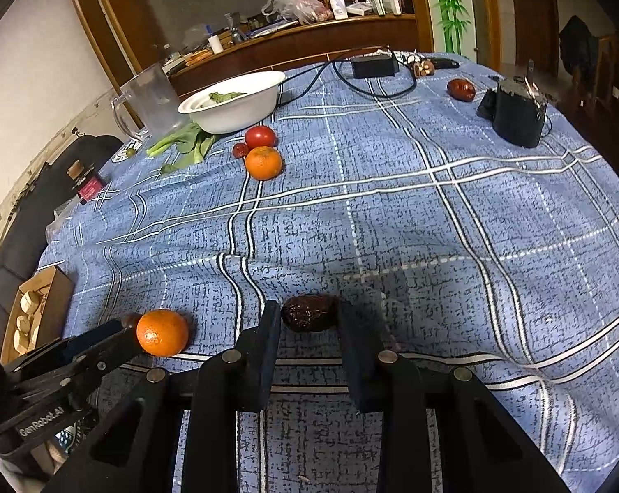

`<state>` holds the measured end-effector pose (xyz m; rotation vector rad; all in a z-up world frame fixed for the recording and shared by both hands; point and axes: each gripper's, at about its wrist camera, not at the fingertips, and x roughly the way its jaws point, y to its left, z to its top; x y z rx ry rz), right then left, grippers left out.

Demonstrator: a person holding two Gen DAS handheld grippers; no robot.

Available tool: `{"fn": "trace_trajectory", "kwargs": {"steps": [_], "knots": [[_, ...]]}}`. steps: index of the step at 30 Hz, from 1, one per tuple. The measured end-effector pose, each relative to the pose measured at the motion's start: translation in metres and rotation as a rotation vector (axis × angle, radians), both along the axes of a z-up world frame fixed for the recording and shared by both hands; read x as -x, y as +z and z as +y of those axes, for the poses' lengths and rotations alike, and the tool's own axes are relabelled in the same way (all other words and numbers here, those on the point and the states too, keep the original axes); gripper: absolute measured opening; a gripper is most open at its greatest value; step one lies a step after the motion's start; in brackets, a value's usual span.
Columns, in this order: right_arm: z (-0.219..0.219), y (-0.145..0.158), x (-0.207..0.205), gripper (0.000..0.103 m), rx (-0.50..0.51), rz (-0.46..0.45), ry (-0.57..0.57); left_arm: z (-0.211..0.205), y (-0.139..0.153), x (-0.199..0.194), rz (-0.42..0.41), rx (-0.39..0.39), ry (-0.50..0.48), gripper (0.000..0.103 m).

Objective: Organize fruits
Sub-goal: 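Grasp the dark plum with the left tool while the right holds the jujube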

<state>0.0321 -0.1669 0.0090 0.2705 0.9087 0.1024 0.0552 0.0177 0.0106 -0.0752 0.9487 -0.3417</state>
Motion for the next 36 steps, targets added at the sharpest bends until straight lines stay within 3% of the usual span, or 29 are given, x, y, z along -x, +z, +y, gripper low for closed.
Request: {"fn": "trace_trajectory", "kwargs": {"steps": [7, 13, 16, 21, 27, 30, 31, 36], "knots": [[0.006, -0.001, 0.002, 0.030, 0.014, -0.005, 0.003, 0.007, -0.003, -0.008, -0.005, 0.077, 0.014, 0.048], [0.007, -0.001, 0.004, 0.030, 0.020, -0.010, 0.006, 0.003, -0.002, -0.004, -0.018, 0.089, -0.019, 0.047], [0.007, -0.001, 0.005, 0.030, 0.025, -0.011, 0.006, 0.002, -0.001, -0.004, -0.015, 0.114, -0.031, 0.040], [0.009, -0.001, 0.005, 0.030, 0.040, -0.015, 0.006, 0.007, -0.003, -0.007, -0.010, 0.119, 0.013, 0.040], [0.014, -0.001, 0.005, 0.030, 0.073, -0.019, 0.008, 0.004, -0.003, -0.013, -0.014, 0.150, 0.014, 0.047], [0.014, -0.001, 0.005, 0.030, 0.082, -0.022, 0.009, 0.000, -0.003, -0.013, -0.005, 0.177, -0.024, 0.034], [0.014, -0.001, 0.005, 0.030, 0.081, -0.023, 0.009, -0.001, -0.001, -0.012, -0.018, 0.150, -0.023, 0.021], [0.013, -0.001, 0.006, 0.030, 0.074, -0.026, 0.007, 0.007, -0.003, -0.009, -0.007, 0.174, 0.007, 0.018]]}}
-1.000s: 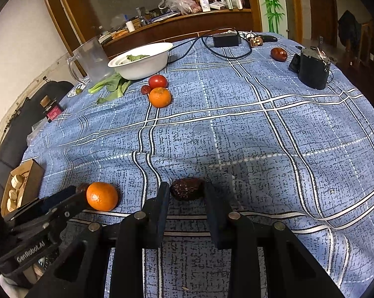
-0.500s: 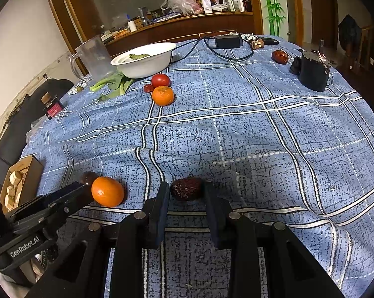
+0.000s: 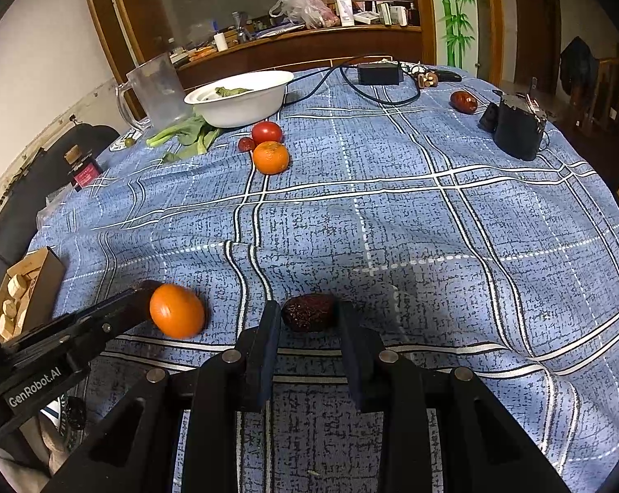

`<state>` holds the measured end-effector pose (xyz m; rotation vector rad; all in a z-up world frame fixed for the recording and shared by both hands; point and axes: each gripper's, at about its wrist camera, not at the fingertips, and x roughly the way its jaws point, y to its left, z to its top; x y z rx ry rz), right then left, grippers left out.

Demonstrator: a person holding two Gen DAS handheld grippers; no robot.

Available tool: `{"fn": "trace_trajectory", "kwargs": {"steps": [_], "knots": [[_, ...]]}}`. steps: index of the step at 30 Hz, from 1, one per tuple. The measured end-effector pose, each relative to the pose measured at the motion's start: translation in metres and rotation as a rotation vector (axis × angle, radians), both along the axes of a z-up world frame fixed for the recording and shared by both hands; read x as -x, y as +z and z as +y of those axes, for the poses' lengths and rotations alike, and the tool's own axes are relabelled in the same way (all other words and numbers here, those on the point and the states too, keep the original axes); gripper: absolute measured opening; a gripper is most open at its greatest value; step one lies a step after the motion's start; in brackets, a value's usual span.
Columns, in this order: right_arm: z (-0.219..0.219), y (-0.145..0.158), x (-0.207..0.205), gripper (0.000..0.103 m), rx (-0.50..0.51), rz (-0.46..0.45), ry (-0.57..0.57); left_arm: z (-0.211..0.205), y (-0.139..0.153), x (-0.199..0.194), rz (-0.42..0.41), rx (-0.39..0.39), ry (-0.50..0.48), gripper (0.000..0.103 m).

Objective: Organize fruits
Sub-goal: 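Grasp the dark plum with the left tool while the right holds the jujube, then carry the plum and jujube into the tray and open both tools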

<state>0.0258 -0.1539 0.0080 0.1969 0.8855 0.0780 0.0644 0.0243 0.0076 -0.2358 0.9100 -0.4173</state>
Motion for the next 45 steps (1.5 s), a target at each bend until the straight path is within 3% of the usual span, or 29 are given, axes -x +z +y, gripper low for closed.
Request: {"fn": "trace_trajectory", "kwargs": {"steps": [5, 12, 19, 26, 35, 40, 45], "knots": [[-0.001, 0.000, 0.001, 0.030, -0.008, -0.002, -0.005, 0.010, 0.006, 0.010, -0.025, 0.004, 0.028, 0.018], [-0.002, 0.004, 0.002, 0.030, -0.018, -0.013, -0.007, 0.033, 0.027, 0.026, -0.097, 0.077, 0.077, 0.018], [0.001, 0.015, 0.010, 0.030, -0.027, -0.075, -0.002, 0.045, 0.054, 0.057, -0.173, 0.054, 0.128, 0.018], [0.018, 0.032, 0.034, 0.030, 0.006, -0.145, 0.012, 0.101, 0.075, 0.107, -0.180, 0.034, 0.212, 0.018], [0.076, 0.061, 0.090, 0.030, -0.093, -0.151, 0.147, 0.195, 0.079, 0.161, -0.189, 0.020, 0.404, 0.018], [0.125, 0.071, 0.104, 0.031, -0.141, -0.118, 0.251, 0.232, 0.076, 0.182, -0.187, -0.026, 0.470, 0.018], [0.183, 0.074, 0.117, 0.031, -0.120, -0.100, 0.364, 0.259, 0.068, 0.195, -0.167, -0.053, 0.503, 0.018]]}}
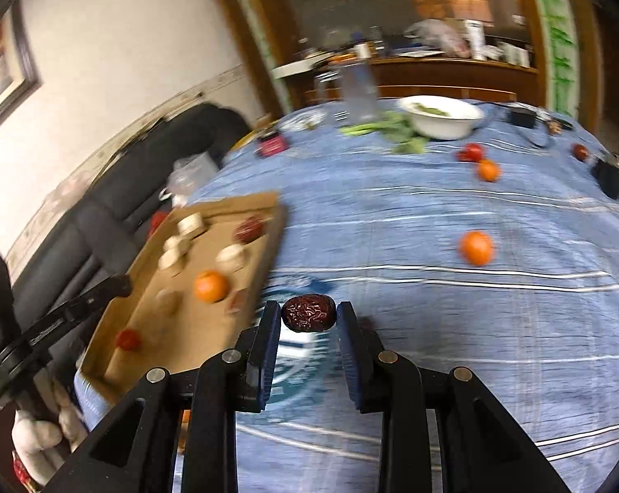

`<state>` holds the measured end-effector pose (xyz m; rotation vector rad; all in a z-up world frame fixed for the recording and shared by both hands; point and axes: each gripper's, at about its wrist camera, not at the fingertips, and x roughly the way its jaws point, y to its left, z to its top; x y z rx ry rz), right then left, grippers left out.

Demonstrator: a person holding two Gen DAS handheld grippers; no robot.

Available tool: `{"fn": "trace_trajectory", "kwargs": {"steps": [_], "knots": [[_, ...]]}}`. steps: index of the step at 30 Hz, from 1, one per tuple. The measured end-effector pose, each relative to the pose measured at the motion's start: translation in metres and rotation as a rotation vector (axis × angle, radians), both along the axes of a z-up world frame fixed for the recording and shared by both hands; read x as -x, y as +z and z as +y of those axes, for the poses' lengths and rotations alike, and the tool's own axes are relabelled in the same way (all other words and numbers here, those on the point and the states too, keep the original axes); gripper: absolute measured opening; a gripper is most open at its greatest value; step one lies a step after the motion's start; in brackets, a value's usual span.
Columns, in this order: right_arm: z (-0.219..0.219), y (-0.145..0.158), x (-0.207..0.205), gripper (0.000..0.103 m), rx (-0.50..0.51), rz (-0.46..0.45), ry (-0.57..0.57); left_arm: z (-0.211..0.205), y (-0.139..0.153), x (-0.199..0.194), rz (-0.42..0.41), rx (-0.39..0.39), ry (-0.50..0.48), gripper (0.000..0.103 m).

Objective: Organize fruits
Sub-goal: 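Carry the plum and jujube into the tray and open both tools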

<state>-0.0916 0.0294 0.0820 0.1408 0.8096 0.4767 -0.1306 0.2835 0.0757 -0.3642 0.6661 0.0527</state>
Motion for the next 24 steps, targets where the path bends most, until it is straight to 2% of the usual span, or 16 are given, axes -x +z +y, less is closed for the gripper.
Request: {"fn": "trace_trajectory", "kwargs": {"steps": [11, 17, 24], "knots": [[0.119, -0.025, 0.009, 0.031, 0.179, -0.004, 0.208, 0.032, -0.022, 0.001, 0.057, -0.032, 0.069, 0.018], [0.146, -0.043, 0.001, 0.031, 0.251, 0.014, 0.234, 0.039, -0.028, -0.001, 0.067, -0.055, 0.089, 0.019], [0.163, -0.051, 0.001, 0.031, 0.302, 0.002, 0.250, 0.042, -0.033, 0.000, 0.074, -0.038, 0.076, 0.020]]}}
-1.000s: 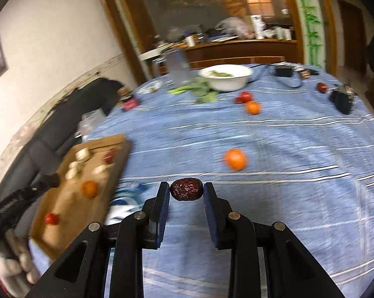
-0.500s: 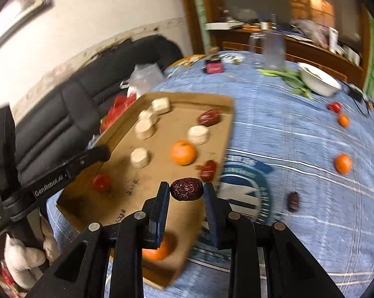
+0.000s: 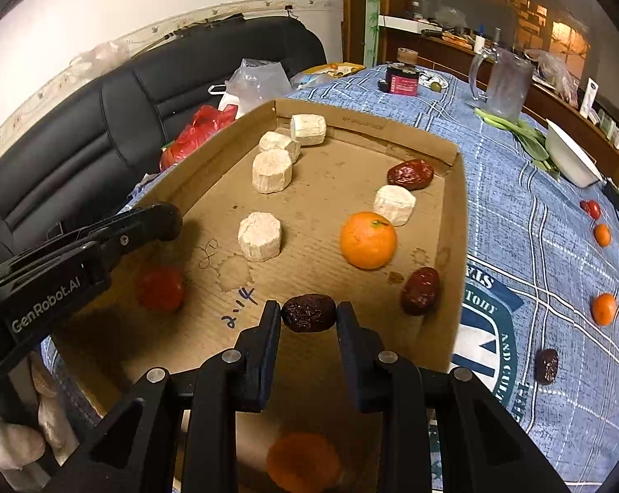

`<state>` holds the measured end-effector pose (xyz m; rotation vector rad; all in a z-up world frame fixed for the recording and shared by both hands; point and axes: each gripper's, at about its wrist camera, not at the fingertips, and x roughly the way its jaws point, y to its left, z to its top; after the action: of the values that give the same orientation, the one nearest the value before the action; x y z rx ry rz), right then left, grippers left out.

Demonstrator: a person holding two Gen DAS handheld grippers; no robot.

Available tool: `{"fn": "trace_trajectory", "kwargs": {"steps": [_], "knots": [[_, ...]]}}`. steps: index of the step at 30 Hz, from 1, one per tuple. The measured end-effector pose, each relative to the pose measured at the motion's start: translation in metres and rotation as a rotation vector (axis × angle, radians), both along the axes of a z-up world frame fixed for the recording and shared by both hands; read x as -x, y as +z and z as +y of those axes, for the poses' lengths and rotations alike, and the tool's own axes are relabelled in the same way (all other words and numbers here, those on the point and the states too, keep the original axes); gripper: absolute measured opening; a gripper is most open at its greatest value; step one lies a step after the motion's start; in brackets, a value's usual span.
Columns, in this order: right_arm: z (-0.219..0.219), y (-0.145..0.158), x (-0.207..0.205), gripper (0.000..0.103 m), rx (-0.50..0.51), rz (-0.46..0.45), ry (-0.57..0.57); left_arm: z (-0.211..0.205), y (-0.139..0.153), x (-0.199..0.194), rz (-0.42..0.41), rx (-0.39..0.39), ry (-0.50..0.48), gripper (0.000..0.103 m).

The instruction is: Organize fruits

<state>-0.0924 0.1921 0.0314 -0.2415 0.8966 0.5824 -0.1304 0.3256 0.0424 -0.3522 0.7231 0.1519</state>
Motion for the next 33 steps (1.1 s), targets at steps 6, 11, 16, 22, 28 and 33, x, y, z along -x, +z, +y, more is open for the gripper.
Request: {"fn": "trace_trajectory", "kwargs": {"steps": [6, 11, 16, 22, 28, 33], "knots": [[0.009, -0.004, 0.003, 0.031, 0.029, -0.001, 0.016, -0.003, 0.006, 0.004, -0.020, -0.009, 0.000, 0.042], [0.010, -0.006, 0.002, 0.031, 0.025, 0.021, 0.014, -0.004, 0.013, 0.010, -0.039, -0.011, 0.000, 0.050], [0.006, -0.001, 0.003, 0.038, -0.006, 0.034, 0.005, -0.004, 0.021, 0.015, -0.057, -0.009, 0.008, 0.058], [-0.006, 0.014, 0.011, 0.048, -0.042, -0.001, -0.014, -0.006, 0.033, 0.022, -0.080, -0.019, 0.013, 0.066], [-0.030, 0.026, 0.018, 0.053, -0.094, -0.014, -0.063, -0.013, 0.045, 0.030, -0.101, -0.040, 0.009, 0.068], [-0.058, 0.033, 0.022, 0.055, -0.137, -0.017, -0.124, -0.028, 0.059, 0.039, -0.131, -0.085, 0.012, 0.073]]}}
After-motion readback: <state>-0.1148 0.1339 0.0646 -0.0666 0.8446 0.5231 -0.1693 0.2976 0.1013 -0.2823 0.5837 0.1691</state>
